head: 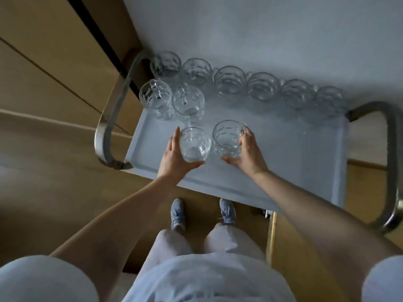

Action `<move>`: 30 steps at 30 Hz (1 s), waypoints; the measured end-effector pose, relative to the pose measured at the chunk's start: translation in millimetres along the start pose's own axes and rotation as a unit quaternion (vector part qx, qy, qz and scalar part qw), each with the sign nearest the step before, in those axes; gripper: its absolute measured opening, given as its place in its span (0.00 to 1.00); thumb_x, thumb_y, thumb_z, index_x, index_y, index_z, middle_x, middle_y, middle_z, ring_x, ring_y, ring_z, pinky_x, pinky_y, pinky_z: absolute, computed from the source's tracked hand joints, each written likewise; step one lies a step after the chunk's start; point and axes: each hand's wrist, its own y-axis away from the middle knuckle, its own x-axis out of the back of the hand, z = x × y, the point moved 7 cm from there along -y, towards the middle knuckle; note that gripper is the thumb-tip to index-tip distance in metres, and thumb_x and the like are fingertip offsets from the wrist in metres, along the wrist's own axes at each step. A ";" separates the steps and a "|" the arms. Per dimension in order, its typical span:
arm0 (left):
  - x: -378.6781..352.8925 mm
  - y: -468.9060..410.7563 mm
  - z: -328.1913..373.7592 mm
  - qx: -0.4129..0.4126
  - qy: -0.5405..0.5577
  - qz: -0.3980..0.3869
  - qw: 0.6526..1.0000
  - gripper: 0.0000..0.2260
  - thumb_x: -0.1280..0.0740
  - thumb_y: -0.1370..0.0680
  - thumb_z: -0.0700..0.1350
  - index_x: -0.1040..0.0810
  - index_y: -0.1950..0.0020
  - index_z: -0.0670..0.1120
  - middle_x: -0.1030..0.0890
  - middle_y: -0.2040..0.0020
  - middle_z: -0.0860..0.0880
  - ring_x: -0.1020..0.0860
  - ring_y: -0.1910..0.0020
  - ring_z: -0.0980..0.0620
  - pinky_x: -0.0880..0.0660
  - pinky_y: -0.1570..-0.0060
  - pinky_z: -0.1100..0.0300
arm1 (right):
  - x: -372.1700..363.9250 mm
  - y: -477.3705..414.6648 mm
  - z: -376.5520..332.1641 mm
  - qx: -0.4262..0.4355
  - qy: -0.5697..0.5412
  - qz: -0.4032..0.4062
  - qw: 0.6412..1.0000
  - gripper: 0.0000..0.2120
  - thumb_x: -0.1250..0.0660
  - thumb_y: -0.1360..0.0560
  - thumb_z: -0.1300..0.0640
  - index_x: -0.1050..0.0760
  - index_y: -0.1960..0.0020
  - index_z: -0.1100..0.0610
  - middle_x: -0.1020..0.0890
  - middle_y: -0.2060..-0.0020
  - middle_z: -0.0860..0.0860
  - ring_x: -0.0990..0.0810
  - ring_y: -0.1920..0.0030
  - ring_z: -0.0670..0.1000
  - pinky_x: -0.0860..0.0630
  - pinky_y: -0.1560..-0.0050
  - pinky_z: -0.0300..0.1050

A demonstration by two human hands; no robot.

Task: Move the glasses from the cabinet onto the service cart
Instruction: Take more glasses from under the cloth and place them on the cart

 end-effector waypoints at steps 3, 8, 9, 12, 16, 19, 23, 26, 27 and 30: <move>2.1 -9.1 -5.4 -0.035 -0.036 -0.047 0.998 0.54 0.22 0.35 0.54 0.56 0.22 0.50 0.41 0.24 0.48 0.36 0.28 0.44 0.35 0.33 0.48 | -11.6 13.2 -10.7 -0.004 -0.001 0.053 0.999 0.34 0.23 0.36 0.47 0.38 0.40 0.59 0.40 0.27 0.64 0.30 0.33 0.62 0.22 0.50 0.51; 8.3 -22.0 -21.2 -0.072 -0.090 -0.125 0.985 0.57 0.22 0.35 0.56 0.63 0.23 0.52 0.46 0.23 0.47 0.36 0.28 0.42 0.33 0.35 0.45 | -15.9 33.5 -16.4 -0.075 -0.009 0.119 0.990 0.32 0.22 0.36 0.48 0.33 0.38 0.55 0.38 0.26 0.58 0.31 0.32 0.60 0.24 0.41 0.58; 8.3 -24.5 -21.8 -0.085 -0.102 -0.141 0.981 0.58 0.23 0.35 0.56 0.65 0.23 0.52 0.47 0.23 0.47 0.37 0.27 0.43 0.33 0.35 0.44 | -15.0 37.1 -15.1 -0.095 -0.005 0.122 0.988 0.33 0.22 0.36 0.49 0.32 0.37 0.56 0.37 0.27 0.57 0.30 0.32 0.60 0.25 0.40 0.59; 8.9 -27.6 -24.1 -0.120 -0.139 -0.178 0.967 0.57 0.24 0.33 0.58 0.66 0.23 0.51 0.47 0.23 0.46 0.41 0.25 0.43 0.37 0.32 0.45 | -15.5 42.7 -12.8 -0.144 0.020 0.105 0.984 0.33 0.24 0.33 0.47 0.32 0.33 0.53 0.39 0.26 0.57 0.31 0.32 0.62 0.27 0.38 0.59; 18.5 -33.5 -22.8 -0.151 -0.145 -0.198 0.958 0.53 0.25 0.32 0.57 0.62 0.22 0.51 0.43 0.24 0.46 0.37 0.28 0.40 0.35 0.32 0.42 | -15.2 44.4 -22.0 -0.201 0.066 0.071 0.975 0.40 0.29 0.32 0.38 0.42 0.27 0.48 0.40 0.27 0.58 0.33 0.32 0.63 0.30 0.37 0.60; 22.0 -41.3 -12.3 -0.180 -0.173 -0.220 0.943 0.54 0.23 0.33 0.56 0.61 0.22 0.51 0.40 0.26 0.45 0.34 0.30 0.39 0.34 0.34 0.41 | -11.8 36.9 -35.1 -0.220 0.069 0.071 0.970 0.44 0.33 0.33 0.32 0.46 0.25 0.47 0.43 0.26 0.59 0.37 0.29 0.62 0.32 0.34 0.60; 19.6 -44.2 3.3 -0.224 -0.212 -0.234 0.922 0.54 0.22 0.36 0.56 0.55 0.22 0.50 0.36 0.30 0.45 0.29 0.34 0.41 0.31 0.36 0.44 | -2.8 29.1 -43.4 -0.236 0.081 0.081 0.965 0.47 0.33 0.33 0.32 0.50 0.24 0.51 0.39 0.28 0.57 0.34 0.32 0.61 0.28 0.39 0.59; 17.1 -44.3 10.2 -0.234 -0.209 -0.232 0.921 0.52 0.21 0.37 0.55 0.51 0.22 0.49 0.36 0.29 0.45 0.30 0.33 0.43 0.31 0.35 0.46 | 6.2 23.7 -44.4 -0.203 0.097 0.051 0.973 0.50 0.29 0.34 0.35 0.52 0.23 0.52 0.36 0.30 0.57 0.33 0.35 0.60 0.29 0.40 0.57; 15.3 -44.7 12.7 -0.234 -0.209 -0.231 0.921 0.52 0.21 0.37 0.55 0.50 0.22 0.49 0.37 0.29 0.45 0.30 0.33 0.42 0.31 0.34 0.46 | 9.5 21.8 -43.8 -0.186 0.102 0.031 0.977 0.51 0.28 0.34 0.37 0.53 0.23 0.52 0.35 0.31 0.57 0.33 0.35 0.61 0.29 0.40 0.57; 9.3 -43.6 19.8 -0.220 -0.197 -0.230 0.927 0.53 0.20 0.38 0.54 0.50 0.23 0.48 0.38 0.27 0.45 0.31 0.32 0.42 0.32 0.34 0.45 | 17.7 18.1 -42.2 -0.131 0.130 -0.045 0.982 0.52 0.25 0.35 0.43 0.54 0.23 0.54 0.35 0.32 0.56 0.35 0.35 0.61 0.31 0.38 0.54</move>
